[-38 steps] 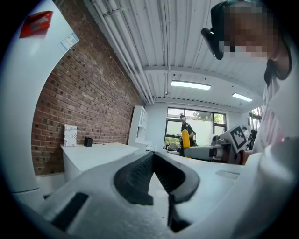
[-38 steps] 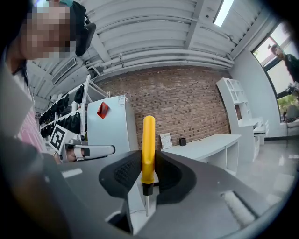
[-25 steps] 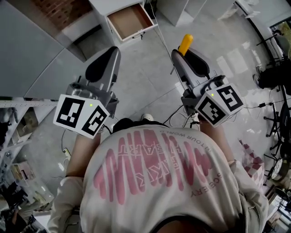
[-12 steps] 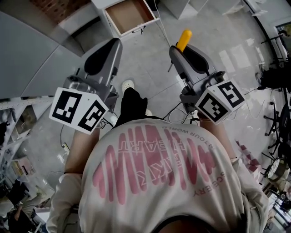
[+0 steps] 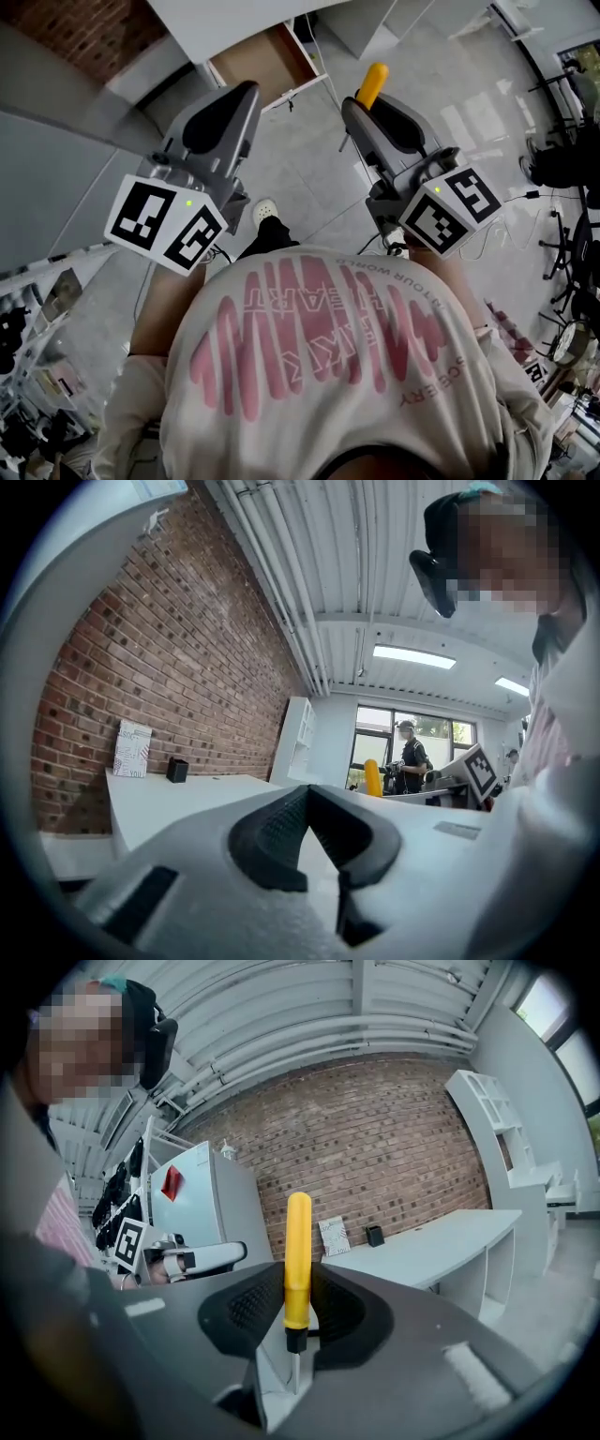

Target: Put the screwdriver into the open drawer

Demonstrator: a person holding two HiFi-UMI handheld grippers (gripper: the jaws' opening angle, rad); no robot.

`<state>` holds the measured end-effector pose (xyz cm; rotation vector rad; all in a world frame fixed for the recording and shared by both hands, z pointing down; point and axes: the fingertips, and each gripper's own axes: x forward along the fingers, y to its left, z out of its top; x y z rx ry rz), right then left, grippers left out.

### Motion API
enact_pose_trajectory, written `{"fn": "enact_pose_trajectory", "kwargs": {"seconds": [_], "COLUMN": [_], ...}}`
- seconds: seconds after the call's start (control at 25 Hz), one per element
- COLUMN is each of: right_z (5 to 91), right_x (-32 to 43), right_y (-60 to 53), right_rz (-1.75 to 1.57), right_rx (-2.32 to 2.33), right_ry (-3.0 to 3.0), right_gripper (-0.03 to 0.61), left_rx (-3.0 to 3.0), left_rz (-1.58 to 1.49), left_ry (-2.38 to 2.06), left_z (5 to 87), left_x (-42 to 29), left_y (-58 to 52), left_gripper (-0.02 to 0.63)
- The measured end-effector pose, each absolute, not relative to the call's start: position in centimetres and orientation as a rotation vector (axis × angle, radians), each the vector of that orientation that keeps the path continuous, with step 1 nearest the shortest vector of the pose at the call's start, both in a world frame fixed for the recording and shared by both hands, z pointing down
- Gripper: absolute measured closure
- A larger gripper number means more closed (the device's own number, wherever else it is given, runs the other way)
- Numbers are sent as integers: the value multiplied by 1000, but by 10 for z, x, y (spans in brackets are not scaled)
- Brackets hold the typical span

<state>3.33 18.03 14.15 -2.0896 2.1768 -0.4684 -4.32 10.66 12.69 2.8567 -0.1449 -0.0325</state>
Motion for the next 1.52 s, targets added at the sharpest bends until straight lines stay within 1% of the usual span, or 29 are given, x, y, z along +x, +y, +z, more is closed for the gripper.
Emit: {"fn": "enact_pose_trajectory", "kwargs": {"seconds": [0.28, 0.52, 0.68, 1.0, 1.16, 1.32, 1.52], "right_z": [122, 131, 152, 207, 232, 247, 263], "right_x": [66, 83, 89, 95, 128, 157, 156], "right_y": [99, 46, 14, -61, -106, -133, -146], "right_rz": [-415, -438, -523, -724, -775, -763, -832], "right_rx": [-2091, -2071, -2018, -1755, -1579, -1434, -1281], "right_ry": [2156, 2171, 2219, 2450, 2635, 2805, 2892], "right_gripper": [479, 479, 479, 479, 479, 479, 479], "left_rx": [2863, 2918, 2911, 2842, 2790, 2814, 2810], "left_rz": [-34, -9, 18, 72, 52, 61, 88], "left_ry": [-73, -97, -104, -292, -437, -528, -712], "left_z": [109, 114, 127, 169, 188, 198, 201], "left_x": [-5, 12, 20, 32, 70, 103, 105], "left_y": [30, -18, -37, -88, -122, -131, -132], "left_gripper": [609, 609, 609, 609, 609, 609, 609]}}
